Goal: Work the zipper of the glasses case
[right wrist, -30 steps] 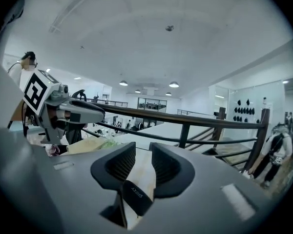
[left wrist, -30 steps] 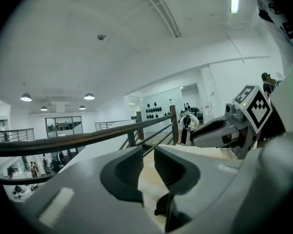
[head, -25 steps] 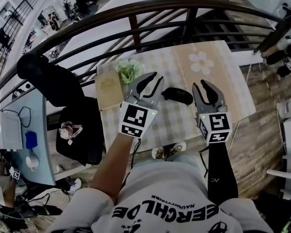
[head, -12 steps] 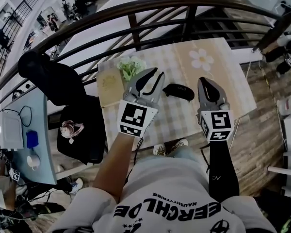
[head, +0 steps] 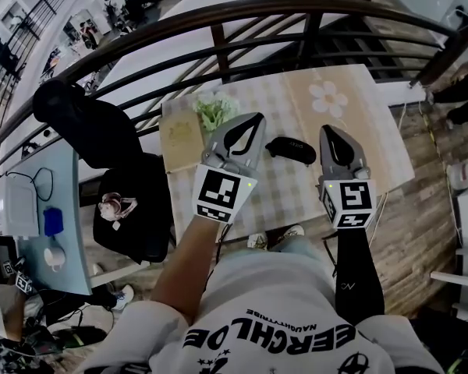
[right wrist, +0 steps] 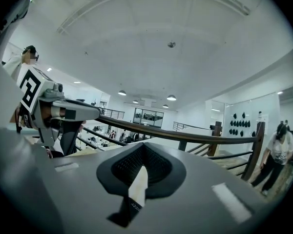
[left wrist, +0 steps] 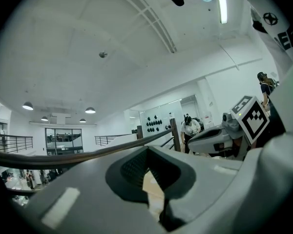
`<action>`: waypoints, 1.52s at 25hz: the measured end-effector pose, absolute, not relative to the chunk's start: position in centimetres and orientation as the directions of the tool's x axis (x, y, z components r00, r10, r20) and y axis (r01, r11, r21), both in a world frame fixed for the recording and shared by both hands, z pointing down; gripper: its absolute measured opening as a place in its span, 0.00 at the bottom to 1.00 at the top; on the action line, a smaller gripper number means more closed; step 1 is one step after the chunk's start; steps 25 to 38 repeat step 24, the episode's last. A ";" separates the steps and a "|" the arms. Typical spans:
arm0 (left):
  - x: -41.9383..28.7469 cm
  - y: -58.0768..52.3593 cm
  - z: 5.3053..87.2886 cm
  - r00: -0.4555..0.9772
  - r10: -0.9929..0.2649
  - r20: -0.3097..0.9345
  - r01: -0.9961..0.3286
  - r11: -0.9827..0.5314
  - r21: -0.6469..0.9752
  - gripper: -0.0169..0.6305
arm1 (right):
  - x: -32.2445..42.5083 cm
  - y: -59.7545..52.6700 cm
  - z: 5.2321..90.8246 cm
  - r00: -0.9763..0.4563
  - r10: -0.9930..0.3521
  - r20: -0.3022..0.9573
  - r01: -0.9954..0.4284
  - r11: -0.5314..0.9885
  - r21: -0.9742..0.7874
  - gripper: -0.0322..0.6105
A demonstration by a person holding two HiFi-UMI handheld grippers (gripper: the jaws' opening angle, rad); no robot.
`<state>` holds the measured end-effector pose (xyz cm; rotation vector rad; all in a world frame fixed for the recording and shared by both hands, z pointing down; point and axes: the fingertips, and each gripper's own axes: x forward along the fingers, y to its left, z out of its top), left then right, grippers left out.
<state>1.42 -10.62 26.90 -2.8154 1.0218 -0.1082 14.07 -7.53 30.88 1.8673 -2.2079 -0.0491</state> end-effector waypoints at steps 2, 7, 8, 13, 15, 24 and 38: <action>1.3 -10.8 27.0 0.764 -0.645 0.018 -0.634 -0.757 -0.158 0.03 | 14.0 -7.6 30.9 -0.148 -0.975 0.166 -0.964 0.179 0.196 0.09; 1.6 -10.8 26.7 0.770 -0.638 0.006 -0.629 -0.761 -0.161 0.03 | 14.3 -7.7 30.9 -0.143 -0.976 0.164 -0.965 0.174 0.197 0.09; 1.7 -10.8 26.7 0.771 -0.637 0.005 -0.628 -0.762 -0.161 0.03 | 14.2 -7.7 30.9 -0.144 -0.976 0.163 -0.964 0.175 0.198 0.09; 1.9 -11.1 26.5 0.773 -0.635 0.003 -0.627 -0.764 -0.154 0.03 | 14.0 -7.9 30.8 -0.149 -0.976 0.161 -0.963 0.181 0.201 0.09; 2.1 -11.1 26.4 0.776 -0.630 0.002 -0.622 -0.767 -0.155 0.03 | 14.0 -8.0 30.9 -0.149 -0.976 0.161 -0.962 0.181 0.203 0.09; 2.5 -11.4 26.2 0.776 -0.630 0.005 -0.622 -0.768 -0.155 0.03 | 14.0 -8.3 30.5 -0.158 -0.975 0.155 -0.959 0.189 0.211 0.09; 2.5 -11.4 26.2 0.776 -0.630 0.005 -0.622 -0.768 -0.155 0.03 | 14.0 -8.3 30.5 -0.158 -0.975 0.155 -0.959 0.189 0.211 0.09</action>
